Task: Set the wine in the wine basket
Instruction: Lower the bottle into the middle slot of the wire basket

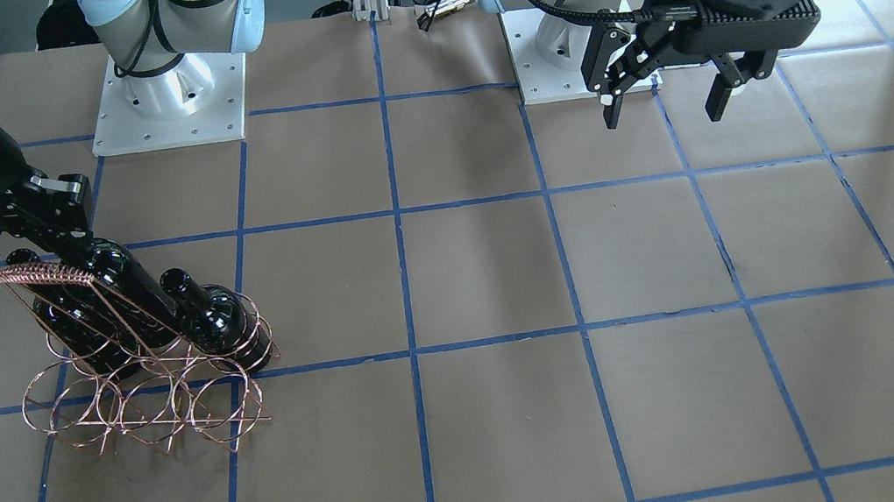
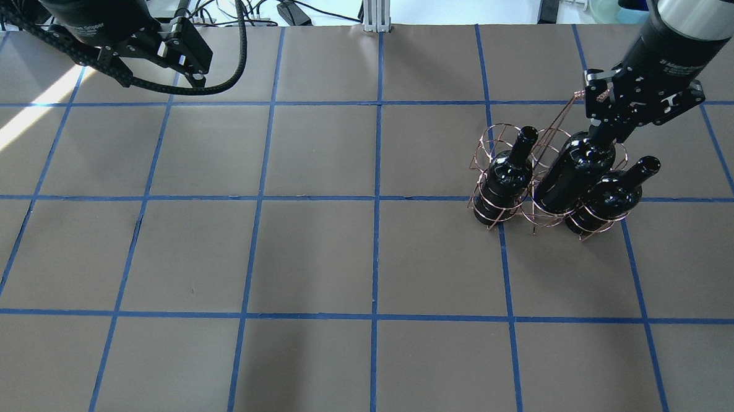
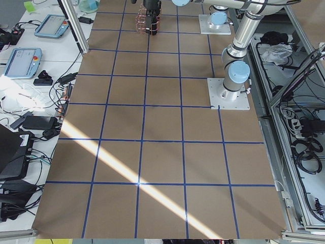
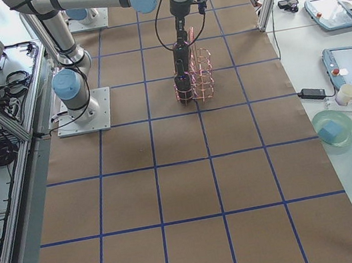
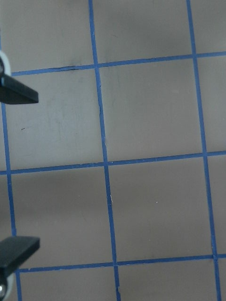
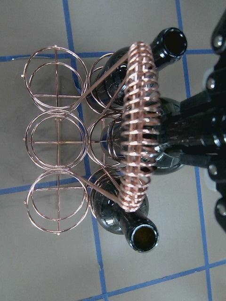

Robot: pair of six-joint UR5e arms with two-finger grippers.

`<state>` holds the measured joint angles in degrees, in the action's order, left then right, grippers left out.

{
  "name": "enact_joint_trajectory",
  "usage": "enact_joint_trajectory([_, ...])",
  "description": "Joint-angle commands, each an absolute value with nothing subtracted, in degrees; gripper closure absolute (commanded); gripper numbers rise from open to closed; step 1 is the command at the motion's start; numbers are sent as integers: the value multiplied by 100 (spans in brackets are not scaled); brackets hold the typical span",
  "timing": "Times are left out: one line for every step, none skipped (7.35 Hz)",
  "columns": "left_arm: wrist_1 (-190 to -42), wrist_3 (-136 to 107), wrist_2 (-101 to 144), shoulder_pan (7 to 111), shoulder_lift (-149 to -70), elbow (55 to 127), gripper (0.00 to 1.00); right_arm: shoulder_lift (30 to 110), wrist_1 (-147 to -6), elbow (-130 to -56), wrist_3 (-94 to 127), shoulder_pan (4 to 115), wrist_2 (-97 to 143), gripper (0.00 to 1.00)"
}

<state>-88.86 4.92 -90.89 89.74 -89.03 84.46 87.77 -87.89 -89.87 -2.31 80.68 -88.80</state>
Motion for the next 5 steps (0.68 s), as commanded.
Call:
enact_joint_trajectory([-8886,492,-9088,8974,-8903,8446,0,8676,-9165,-9315,-229,8068,-8894,95])
enact_joint_trajectory([-8886,492,-9088,8974,-8903,8446,0,8614,-9245,-9360,-237,8068,-8886,95])
enact_joint_trajectory([-8886,492,-9088,8974,-8903,8446,0,8439,-9333,-9360,-229,8068,-8886,95])
enact_joint_trajectory([-8886,492,-9097,8974,-8895,8446,0,8368,-9386,-9360,-229,8068,-8921,95])
enact_joint_trajectory([-8894,492,-9088,8974,-8895,8446,0,8350,-9387,-9369,-229,8068,-8930,95])
